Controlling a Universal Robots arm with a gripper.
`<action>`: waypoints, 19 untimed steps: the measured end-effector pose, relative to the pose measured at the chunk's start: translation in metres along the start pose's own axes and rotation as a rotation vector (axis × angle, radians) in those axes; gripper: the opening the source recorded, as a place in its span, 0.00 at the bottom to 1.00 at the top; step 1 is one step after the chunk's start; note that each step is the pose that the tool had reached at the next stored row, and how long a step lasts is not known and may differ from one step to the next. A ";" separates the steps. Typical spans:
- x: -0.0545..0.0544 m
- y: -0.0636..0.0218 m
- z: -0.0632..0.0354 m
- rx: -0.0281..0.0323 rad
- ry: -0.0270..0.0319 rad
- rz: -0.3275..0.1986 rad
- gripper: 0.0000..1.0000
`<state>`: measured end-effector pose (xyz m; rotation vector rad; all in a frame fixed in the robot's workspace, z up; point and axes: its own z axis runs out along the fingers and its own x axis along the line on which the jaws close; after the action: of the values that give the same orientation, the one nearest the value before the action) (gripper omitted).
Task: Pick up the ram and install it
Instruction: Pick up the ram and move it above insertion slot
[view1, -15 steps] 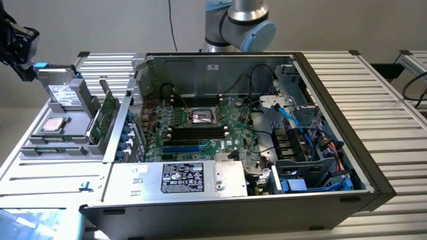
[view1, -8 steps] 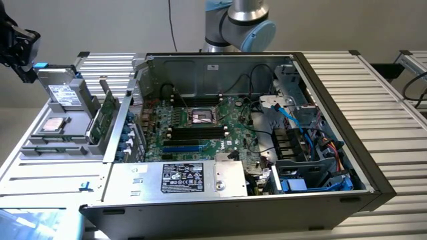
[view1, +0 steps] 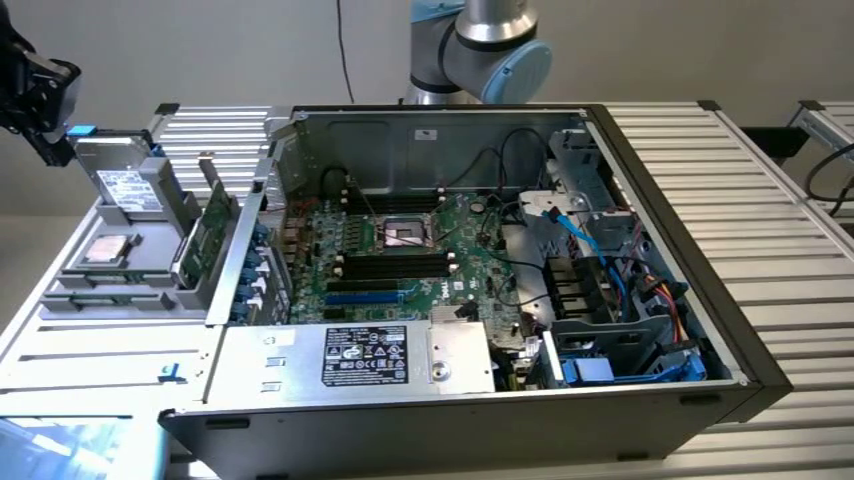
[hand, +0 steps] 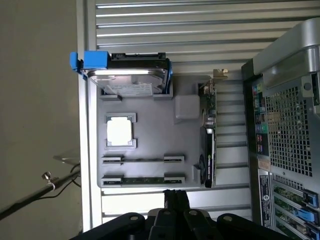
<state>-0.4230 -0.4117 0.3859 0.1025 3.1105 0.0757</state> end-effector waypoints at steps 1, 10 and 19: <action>0.000 0.0000 0.0001 0.0010 -0.0002 0.000 0.12; 0.000 0.0000 0.0000 -0.0016 0.0056 -0.120 0.12; 0.000 0.0000 0.0003 -0.0061 0.0137 -0.284 0.12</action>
<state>-0.4233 -0.4117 0.3856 -0.3401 3.1003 0.0790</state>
